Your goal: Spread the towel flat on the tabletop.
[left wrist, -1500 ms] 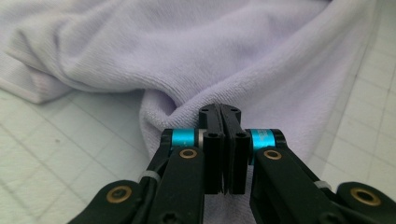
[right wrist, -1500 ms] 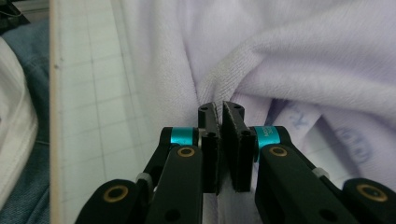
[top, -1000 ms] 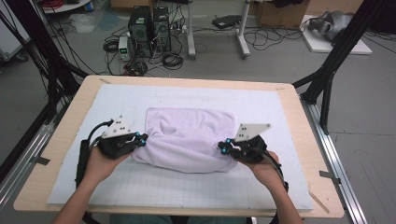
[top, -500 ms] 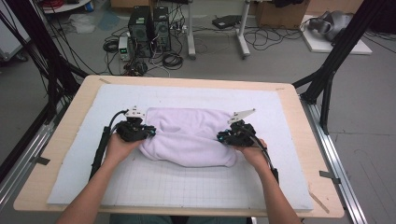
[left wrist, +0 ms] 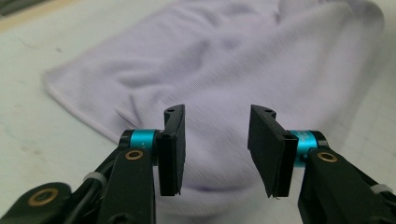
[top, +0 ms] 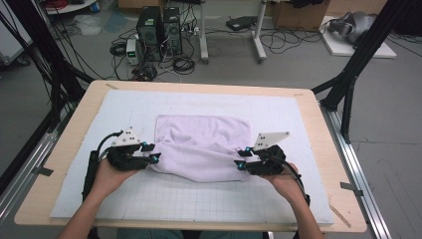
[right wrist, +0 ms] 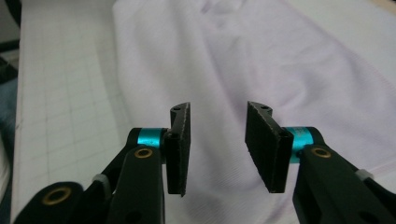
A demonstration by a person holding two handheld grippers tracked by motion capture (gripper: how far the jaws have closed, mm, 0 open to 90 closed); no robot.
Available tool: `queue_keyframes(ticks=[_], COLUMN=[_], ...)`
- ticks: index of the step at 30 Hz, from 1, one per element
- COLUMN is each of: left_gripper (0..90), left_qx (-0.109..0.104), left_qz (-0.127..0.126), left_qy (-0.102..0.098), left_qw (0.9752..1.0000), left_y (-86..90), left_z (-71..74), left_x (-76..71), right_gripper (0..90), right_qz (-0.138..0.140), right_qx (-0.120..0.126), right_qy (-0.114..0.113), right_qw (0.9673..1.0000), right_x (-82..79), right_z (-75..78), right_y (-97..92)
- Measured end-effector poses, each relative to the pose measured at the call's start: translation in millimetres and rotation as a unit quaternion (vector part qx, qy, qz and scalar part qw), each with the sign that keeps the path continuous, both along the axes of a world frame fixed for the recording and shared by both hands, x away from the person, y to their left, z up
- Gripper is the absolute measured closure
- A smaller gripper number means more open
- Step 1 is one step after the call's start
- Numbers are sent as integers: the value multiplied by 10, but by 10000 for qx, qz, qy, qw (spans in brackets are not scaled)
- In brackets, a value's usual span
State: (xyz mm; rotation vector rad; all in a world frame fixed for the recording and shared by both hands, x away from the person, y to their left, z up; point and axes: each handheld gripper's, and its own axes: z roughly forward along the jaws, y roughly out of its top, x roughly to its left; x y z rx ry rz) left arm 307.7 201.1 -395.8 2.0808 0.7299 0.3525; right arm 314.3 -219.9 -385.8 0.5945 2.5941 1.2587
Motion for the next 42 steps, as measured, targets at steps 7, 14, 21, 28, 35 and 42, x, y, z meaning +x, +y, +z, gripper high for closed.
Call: queue_keyframes(ticks=[7,14,21,28,35,42], left_gripper=[576,790,824,826,823,819], left_qx=[345,662,323,59,199,451], left_qz=[-118,-214,-116,-82,122,546], left_qy=[259,101,-266,-784,-441,47], left_qw=[9990,9975,9991,9969,9988,9975], left_y=[-147,-320,-181,-30,-37,-206], left_z=[-326,-391,-99,507,475,50], left_x=[-10,5,-118,-172,153,730], right_gripper=[562,748,792,799,792,787], right_qz=[167,155,249,383,-14,-534], right_qx=[-646,-760,-556,51,71,-186], right_qy=[230,218,-26,-339,-131,459], right_qw=[9975,9968,9981,9987,9999,9973], right_x=[-83,-24,-126,-188,88,616], right_z=[-343,-478,-247,299,382,13], right_y=[149,254,216,156,100,130])
